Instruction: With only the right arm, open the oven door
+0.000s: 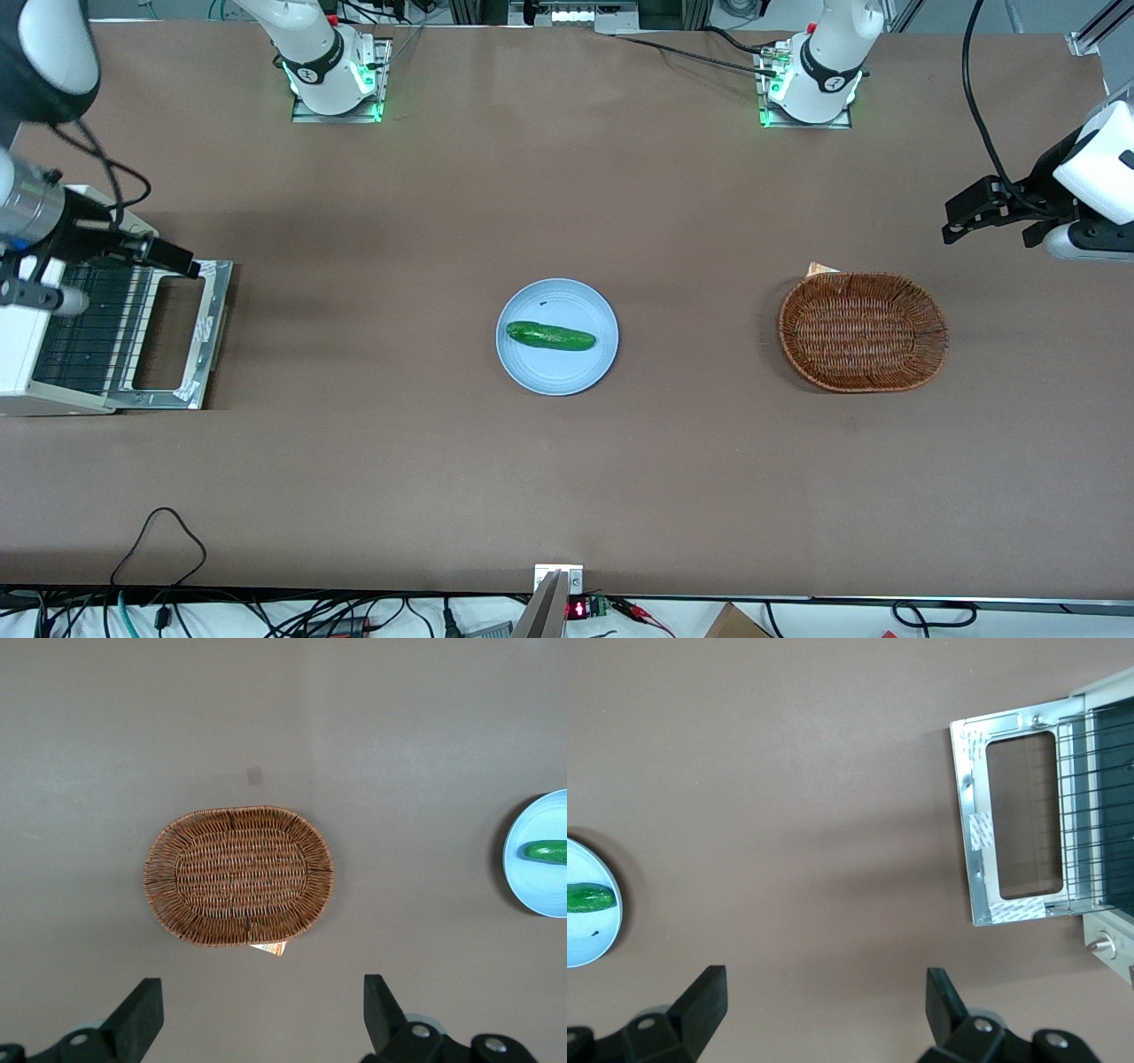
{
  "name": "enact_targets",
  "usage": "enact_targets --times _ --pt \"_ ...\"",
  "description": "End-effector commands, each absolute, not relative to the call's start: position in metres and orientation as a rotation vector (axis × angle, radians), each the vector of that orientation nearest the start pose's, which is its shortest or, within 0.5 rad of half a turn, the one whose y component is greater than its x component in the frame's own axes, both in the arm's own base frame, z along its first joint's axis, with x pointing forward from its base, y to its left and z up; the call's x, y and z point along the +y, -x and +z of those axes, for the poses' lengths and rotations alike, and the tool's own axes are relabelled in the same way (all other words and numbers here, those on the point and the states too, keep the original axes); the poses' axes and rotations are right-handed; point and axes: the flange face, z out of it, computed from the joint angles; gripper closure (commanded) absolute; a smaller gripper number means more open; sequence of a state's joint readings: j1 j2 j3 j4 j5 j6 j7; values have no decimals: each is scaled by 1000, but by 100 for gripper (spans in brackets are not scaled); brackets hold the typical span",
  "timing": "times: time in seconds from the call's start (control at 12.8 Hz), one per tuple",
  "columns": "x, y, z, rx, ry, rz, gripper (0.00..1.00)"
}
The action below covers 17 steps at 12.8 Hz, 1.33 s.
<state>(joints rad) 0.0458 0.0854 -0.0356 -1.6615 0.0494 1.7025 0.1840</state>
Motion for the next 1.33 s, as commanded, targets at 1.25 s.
enact_targets --times 1.25 --pt "24 -564 547 -5 3125 70 1"
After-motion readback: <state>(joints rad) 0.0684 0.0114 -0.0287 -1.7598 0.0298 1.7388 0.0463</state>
